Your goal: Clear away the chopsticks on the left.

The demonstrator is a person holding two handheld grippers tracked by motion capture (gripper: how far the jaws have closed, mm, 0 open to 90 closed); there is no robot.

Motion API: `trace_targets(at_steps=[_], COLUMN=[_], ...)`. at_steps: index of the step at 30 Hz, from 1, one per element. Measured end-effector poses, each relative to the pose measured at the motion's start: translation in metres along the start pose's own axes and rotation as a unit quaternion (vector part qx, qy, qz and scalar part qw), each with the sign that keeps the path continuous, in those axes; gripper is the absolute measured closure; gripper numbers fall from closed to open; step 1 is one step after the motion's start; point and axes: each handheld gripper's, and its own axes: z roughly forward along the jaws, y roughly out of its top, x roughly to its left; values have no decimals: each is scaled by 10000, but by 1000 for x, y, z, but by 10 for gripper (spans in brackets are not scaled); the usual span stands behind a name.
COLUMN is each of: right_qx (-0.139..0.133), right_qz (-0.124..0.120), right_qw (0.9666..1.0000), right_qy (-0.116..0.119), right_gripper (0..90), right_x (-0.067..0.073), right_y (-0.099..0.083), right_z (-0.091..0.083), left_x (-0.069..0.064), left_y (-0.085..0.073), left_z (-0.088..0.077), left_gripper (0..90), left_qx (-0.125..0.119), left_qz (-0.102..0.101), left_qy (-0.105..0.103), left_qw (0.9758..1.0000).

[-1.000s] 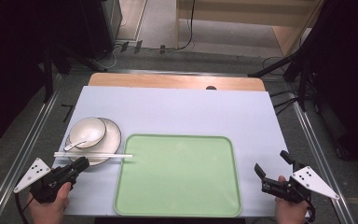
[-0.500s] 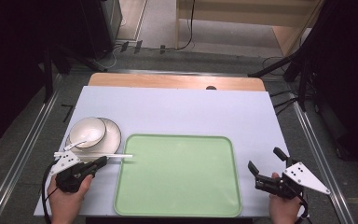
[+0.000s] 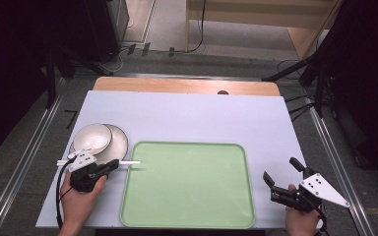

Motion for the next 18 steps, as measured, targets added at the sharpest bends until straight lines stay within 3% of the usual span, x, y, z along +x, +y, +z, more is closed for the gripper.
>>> trace_targets(at_steps=[13,18], right_qx=[21,28], right_qz=[14,-21], right_qw=[10000,10000], right_qy=[31,60], right_gripper=[40,40], right_x=[-1,-1], right_y=[-4,-5], right_z=[-9,-10], left_x=[1,-1], left_y=[15,19], left_z=[16,20], left_gripper=[900,900], left_qx=[78,107], left_qz=[-83,-12], left_qy=[330,501], left_qw=[9994,9987])
